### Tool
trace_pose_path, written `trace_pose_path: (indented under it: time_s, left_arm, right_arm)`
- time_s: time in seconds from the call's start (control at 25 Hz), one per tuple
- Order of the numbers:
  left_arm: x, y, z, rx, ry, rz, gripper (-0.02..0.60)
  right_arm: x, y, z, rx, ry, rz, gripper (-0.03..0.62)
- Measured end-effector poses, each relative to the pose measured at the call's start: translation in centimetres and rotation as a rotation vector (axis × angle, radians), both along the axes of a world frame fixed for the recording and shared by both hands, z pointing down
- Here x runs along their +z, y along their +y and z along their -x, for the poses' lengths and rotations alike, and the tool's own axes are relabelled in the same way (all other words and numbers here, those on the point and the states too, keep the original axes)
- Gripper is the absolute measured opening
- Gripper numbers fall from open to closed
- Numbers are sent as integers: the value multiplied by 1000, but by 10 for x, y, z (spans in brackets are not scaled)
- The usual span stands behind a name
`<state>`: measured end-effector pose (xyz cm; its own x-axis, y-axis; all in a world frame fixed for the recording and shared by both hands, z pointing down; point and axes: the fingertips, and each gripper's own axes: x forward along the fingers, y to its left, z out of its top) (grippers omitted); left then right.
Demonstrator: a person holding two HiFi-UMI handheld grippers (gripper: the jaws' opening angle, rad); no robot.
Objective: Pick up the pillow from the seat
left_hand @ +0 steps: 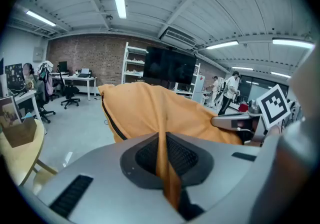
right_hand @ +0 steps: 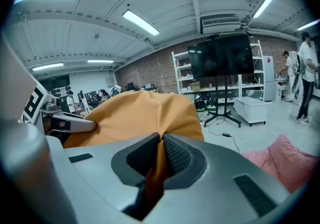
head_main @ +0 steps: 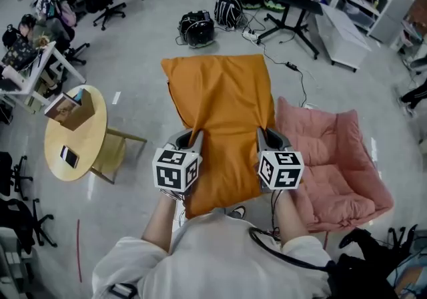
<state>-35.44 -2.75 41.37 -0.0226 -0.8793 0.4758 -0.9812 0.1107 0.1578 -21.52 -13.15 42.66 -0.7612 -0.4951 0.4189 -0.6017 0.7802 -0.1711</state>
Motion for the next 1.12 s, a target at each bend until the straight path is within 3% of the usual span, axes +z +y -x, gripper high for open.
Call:
trace_pose_path:
  time_s: [0.52, 1.12]
  left_arm:
    - [1, 23, 30, -51, 0, 1, 17]
    - [2, 16, 22, -20, 13, -12, 17]
  right_arm:
    - [3, 16, 36, -56, 10, -14, 38]
    - [1, 12, 25, -35, 25, -21, 38]
